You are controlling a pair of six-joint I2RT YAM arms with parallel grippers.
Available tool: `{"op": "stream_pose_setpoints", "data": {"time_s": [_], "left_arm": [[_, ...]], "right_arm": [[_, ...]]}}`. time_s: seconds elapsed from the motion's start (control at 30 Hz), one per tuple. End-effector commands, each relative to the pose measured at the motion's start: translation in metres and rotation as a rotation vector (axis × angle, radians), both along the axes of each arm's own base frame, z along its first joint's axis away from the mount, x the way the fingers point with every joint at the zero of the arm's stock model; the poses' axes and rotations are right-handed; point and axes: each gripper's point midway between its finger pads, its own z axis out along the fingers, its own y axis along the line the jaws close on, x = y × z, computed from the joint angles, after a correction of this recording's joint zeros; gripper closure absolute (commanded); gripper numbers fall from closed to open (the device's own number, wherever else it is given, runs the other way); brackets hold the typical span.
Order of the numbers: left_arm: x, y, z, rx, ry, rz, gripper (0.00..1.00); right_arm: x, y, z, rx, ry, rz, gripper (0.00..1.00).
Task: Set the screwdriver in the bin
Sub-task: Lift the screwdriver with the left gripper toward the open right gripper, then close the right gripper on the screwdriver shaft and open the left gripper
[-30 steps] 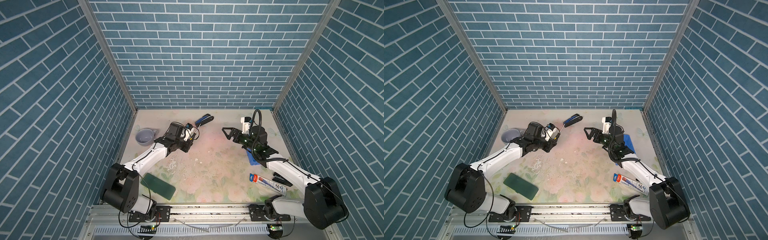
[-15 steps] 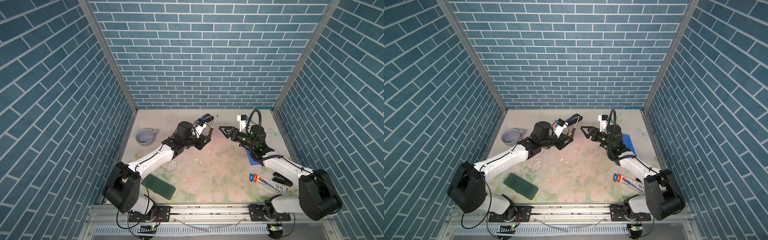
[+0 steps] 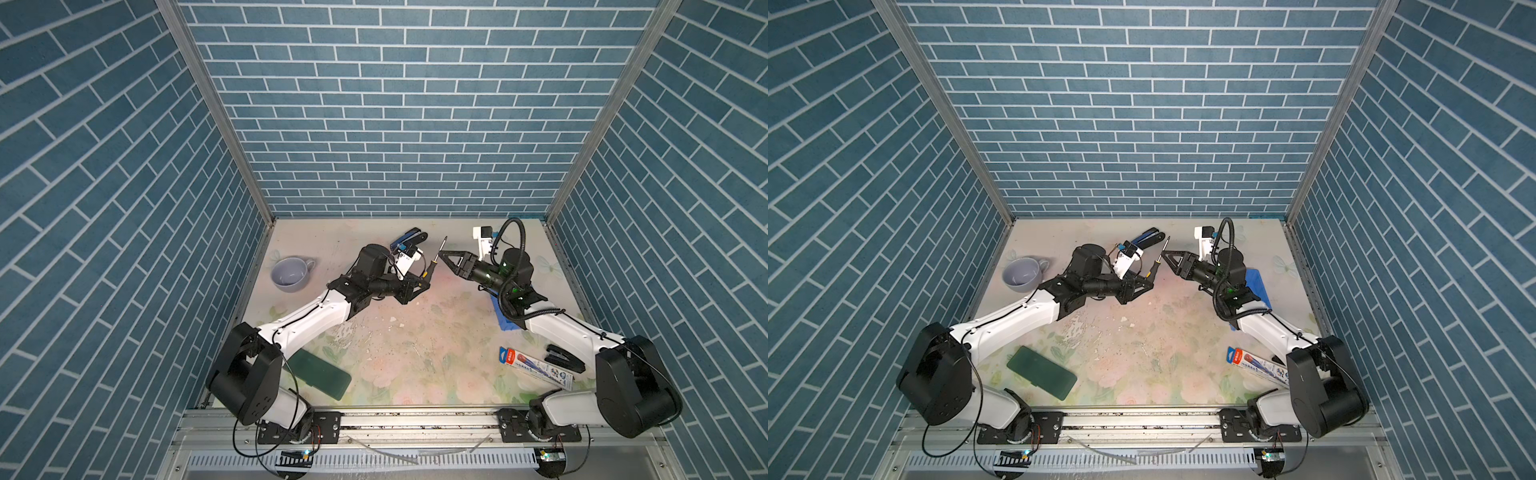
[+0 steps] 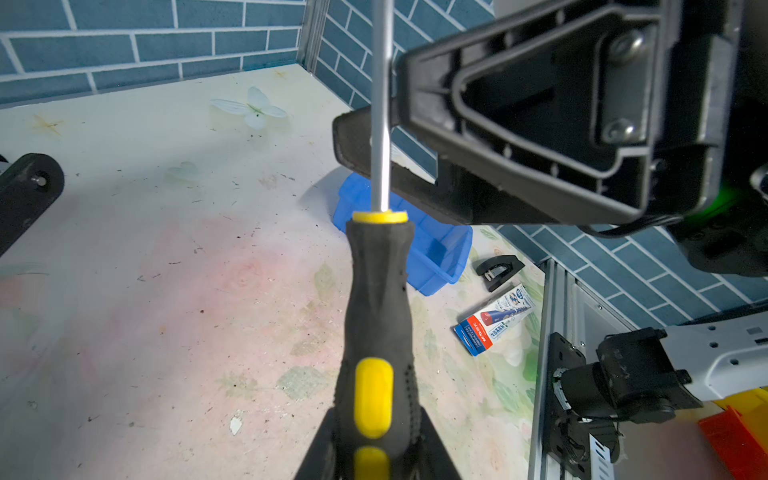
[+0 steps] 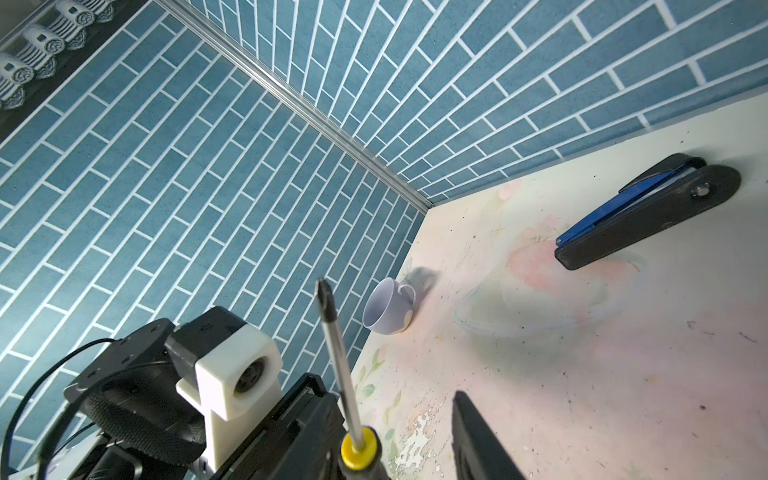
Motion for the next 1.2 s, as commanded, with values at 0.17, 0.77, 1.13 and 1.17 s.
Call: {"op": "stream_pose_setpoints", "data": {"time_s": [0.17,0.77,1.13,1.17], "left_arm": [[-0.001,-0.014,0.016,-0.038,-0.048,-0.062,0.97],[0.003,-0.014,0.02,0.0,-0.096,-0.044,0.33],[-0.022,-0.042,0.032,0.049,-0.256,-0.129,0.0],[-0.025,-0.047,0.034,0.044,-0.269,-0.139,0.0]], "right_arm": [[0.003,0.008,0.023,0.048,-0.039,0.042,0.83],[0.002,-0.005,0.002,-0.109,0.0,-0.021,1.0],[0.0,-0.08,-0.047,-0.679,0.05,-0.168,1.0],[0.0,-0.089,-0.052,-0.751,0.058,-0.18,1.0]]}}
